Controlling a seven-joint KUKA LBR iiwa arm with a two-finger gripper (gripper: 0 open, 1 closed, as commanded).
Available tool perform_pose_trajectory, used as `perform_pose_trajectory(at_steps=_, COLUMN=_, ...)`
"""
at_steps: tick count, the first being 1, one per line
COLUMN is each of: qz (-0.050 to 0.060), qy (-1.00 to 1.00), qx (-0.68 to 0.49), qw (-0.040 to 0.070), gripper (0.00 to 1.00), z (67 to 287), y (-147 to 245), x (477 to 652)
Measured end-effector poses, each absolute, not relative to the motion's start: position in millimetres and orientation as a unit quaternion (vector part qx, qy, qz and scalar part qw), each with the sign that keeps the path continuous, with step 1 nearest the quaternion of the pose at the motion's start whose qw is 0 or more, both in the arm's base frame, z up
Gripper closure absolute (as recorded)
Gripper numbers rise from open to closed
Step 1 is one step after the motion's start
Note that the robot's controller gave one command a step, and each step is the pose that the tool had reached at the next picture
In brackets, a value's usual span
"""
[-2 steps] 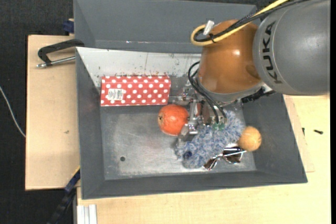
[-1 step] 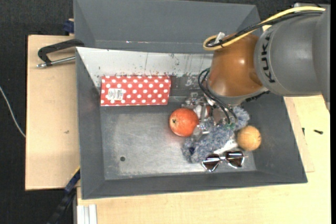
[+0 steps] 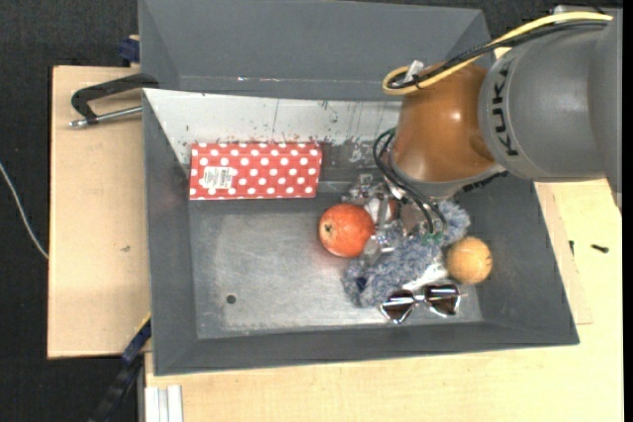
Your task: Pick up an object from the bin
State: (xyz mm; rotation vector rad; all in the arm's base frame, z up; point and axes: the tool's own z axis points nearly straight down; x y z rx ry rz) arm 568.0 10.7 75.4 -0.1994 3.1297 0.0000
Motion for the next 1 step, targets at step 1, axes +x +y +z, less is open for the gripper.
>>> perform_pose_trajectory(at_steps=1, qz=0.0, qy=0.998, qx=-0.058, qw=0.004, gripper=1.0, z=218.5, y=-9.8, x=581.5)
